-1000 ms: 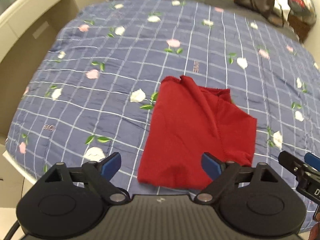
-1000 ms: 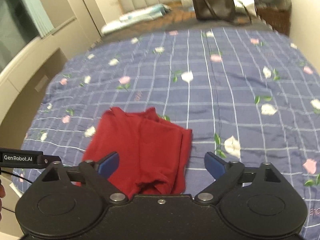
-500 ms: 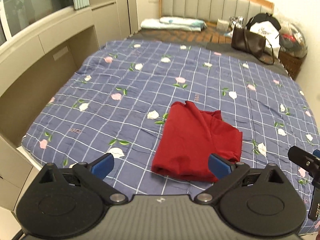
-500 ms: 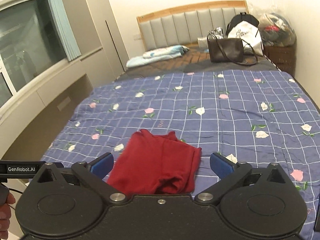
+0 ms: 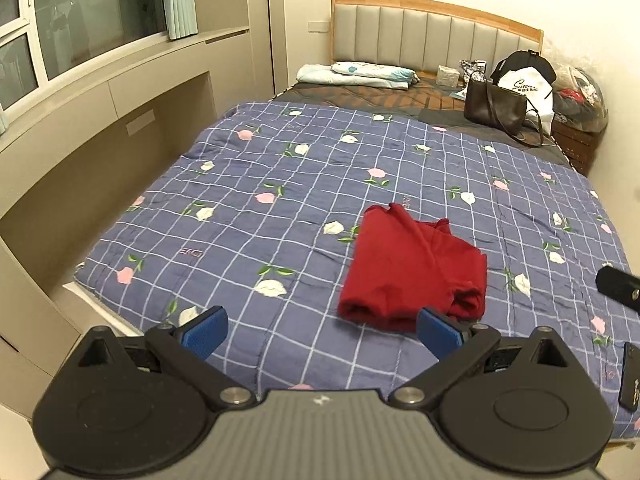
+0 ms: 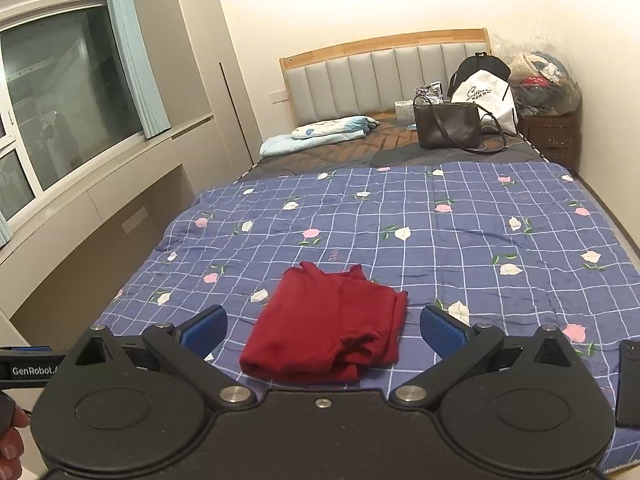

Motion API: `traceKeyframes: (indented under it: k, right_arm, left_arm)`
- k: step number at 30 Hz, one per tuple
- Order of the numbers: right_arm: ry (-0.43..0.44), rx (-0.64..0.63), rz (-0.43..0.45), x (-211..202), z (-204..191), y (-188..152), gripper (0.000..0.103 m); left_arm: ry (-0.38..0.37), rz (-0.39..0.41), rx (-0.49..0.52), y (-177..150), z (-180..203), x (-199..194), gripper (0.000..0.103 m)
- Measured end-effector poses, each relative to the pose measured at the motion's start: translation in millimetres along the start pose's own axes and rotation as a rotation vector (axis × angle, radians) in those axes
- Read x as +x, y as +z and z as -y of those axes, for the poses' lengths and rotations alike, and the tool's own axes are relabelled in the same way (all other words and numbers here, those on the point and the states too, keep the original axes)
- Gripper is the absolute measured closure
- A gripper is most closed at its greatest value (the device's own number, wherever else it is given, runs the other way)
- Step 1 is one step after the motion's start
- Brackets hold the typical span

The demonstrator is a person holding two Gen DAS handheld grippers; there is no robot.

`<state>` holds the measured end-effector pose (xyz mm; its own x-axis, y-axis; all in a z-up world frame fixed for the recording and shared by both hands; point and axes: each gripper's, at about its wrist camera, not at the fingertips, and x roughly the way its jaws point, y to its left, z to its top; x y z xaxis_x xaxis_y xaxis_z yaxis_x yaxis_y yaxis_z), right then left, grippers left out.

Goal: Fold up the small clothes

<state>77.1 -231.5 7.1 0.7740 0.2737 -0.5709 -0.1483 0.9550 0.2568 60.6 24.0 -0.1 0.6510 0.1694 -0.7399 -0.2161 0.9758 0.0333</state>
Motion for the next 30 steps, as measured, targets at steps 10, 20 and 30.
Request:
traceKeyframes:
  k: [10, 20, 30]
  right_arm:
    - [-0.026, -0.018, -0.090, -5.0, -32.6, -37.1, 0.001]
    - [-0.050, -0.003, -0.133, 3.1, -47.5, -51.9, 0.001]
    - [-0.056, -0.004, -0.139, -0.6, -36.0, -51.9, 0.001]
  left_arm:
    - [0.013, -0.022, 0.046, -26.4, -41.8, -1.1, 0.001]
    - [-0.005, -0.068, 0.081, -30.4, -59.2, 5.1, 0.000]
    - [-0.035, -0.050, 0.107, -29.3, -46.6, 1.5, 0.001]
